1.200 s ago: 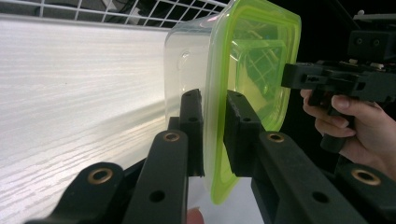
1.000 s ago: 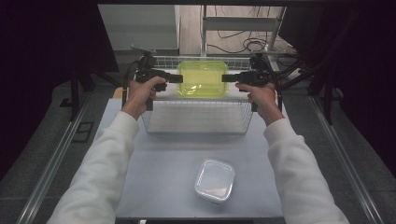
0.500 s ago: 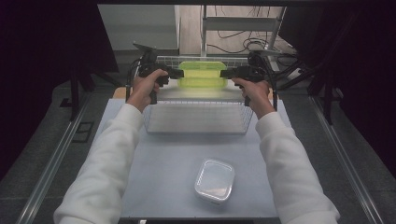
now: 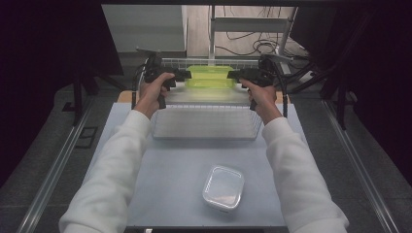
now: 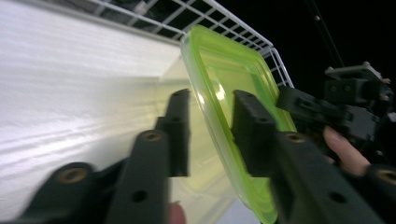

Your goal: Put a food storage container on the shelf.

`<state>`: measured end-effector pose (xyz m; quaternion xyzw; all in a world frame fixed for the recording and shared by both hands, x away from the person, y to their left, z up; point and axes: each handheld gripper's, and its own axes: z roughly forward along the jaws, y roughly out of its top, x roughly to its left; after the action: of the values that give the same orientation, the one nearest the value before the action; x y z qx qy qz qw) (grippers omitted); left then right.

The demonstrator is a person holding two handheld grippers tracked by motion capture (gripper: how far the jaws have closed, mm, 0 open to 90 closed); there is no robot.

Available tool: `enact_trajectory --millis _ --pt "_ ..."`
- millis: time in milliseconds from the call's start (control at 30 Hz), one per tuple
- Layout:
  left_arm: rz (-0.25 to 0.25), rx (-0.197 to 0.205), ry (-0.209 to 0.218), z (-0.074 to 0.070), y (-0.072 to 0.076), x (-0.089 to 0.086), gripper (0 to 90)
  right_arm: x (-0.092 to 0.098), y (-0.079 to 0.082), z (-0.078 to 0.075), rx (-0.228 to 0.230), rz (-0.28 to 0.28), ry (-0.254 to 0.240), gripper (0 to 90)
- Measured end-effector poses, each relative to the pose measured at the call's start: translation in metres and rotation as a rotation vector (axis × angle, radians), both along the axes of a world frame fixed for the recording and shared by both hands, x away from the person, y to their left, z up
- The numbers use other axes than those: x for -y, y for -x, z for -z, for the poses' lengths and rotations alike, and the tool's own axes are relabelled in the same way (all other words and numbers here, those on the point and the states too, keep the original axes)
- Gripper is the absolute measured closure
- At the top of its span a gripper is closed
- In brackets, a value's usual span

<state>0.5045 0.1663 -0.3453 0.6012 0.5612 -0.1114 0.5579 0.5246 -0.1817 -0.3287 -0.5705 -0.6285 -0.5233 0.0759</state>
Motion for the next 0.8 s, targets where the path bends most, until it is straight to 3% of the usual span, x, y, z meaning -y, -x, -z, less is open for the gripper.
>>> enact_trajectory --millis 33,67,133,167,267,467,567,600,733,767,800 --pt "0.000 0.000 0.000 0.000 0.000 0.000 53.1 0.000 0.000 0.000 0.000 0.000 0.000 52.0" --pt "-0.004 0.012 0.006 -0.001 0.001 -0.001 47.2 -0.001 0.002 -0.003 0.028 0.007 0.011 45.0" --pt "-0.004 0.035 0.013 -0.004 0.003 -0.001 44.0 -0.001 0.003 -0.004 0.033 0.011 0.009 42.0" --pt "-0.003 0.044 0.015 -0.006 0.004 -0.001 37.5 -0.003 0.007 -0.009 0.063 0.025 0.021 36.4" --pt "-0.008 0.084 -0.007 -0.012 0.011 0.000 33.1 -0.004 0.012 -0.012 0.078 0.040 0.037 32.6" --pt "-0.022 0.155 -0.060 -0.024 0.027 -0.008 23.5 -0.003 0.034 -0.031 0.178 0.092 0.110 24.7" --pt "-0.026 0.181 -0.080 -0.028 0.035 -0.010 21.7 -0.001 0.040 -0.035 0.201 0.093 0.121 24.5" --pt "-0.017 0.214 -0.115 -0.033 0.043 -0.011 21.0 0.003 0.048 -0.039 0.233 0.080 0.140 24.2" --pt "-0.006 0.246 -0.139 -0.039 0.060 -0.015 19.8 0.008 0.059 -0.041 0.271 0.055 0.165 24.0" --pt "-0.005 0.252 -0.144 -0.040 0.066 -0.015 19.1 0.010 0.067 -0.040 0.306 0.032 0.209 24.0" --pt "-0.008 0.270 -0.182 -0.042 0.075 -0.017 19.0 0.011 0.070 -0.038 0.312 0.019 0.222 24.0"
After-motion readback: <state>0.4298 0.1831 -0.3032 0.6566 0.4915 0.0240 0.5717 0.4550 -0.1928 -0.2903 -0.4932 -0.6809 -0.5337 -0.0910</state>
